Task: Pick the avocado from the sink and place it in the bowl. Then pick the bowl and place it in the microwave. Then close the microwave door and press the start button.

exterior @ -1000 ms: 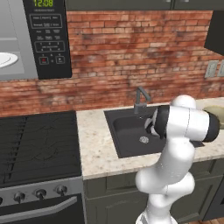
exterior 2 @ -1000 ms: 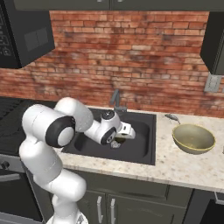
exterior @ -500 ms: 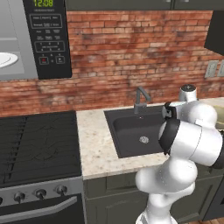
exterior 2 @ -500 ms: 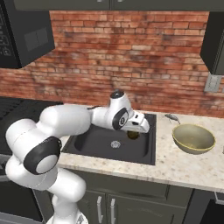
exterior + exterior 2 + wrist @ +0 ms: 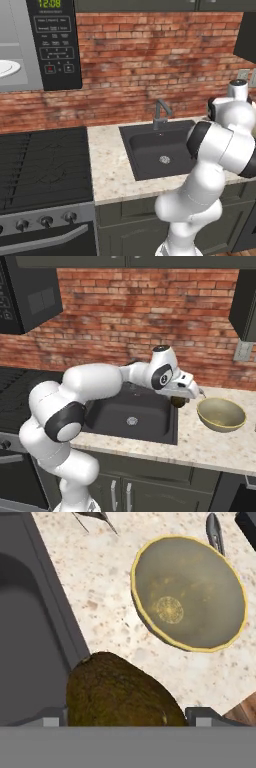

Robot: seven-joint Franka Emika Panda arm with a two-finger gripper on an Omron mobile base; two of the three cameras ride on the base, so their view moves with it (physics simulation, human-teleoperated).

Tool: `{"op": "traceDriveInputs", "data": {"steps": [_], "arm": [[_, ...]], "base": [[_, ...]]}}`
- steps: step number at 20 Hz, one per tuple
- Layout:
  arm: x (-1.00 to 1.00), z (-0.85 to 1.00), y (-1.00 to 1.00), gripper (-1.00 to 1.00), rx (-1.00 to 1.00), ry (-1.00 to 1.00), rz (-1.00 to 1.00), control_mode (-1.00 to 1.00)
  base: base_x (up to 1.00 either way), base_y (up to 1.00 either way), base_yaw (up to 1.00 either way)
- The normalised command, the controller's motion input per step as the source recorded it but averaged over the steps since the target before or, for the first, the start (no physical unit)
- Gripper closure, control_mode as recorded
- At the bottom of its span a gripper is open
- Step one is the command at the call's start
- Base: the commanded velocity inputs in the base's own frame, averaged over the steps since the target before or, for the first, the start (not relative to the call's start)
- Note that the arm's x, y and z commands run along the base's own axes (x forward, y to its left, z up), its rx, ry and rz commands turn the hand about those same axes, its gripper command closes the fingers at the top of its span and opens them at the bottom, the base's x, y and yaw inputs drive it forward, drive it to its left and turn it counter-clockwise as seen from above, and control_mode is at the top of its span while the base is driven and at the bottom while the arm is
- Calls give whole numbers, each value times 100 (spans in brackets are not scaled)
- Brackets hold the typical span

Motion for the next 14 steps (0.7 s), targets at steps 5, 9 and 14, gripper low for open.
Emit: {"op": "traceDriveInputs", "data": {"steps": [5,9,14], "arm": [[2,0,-99,100,0,-1,0,-100],[17,-15,-83,100,0,-1,4,-100],[41,-6,-53,100,0,-3,7,-100]], "base": [[0,0,0],[0,0,0],[0,0,0]]}}
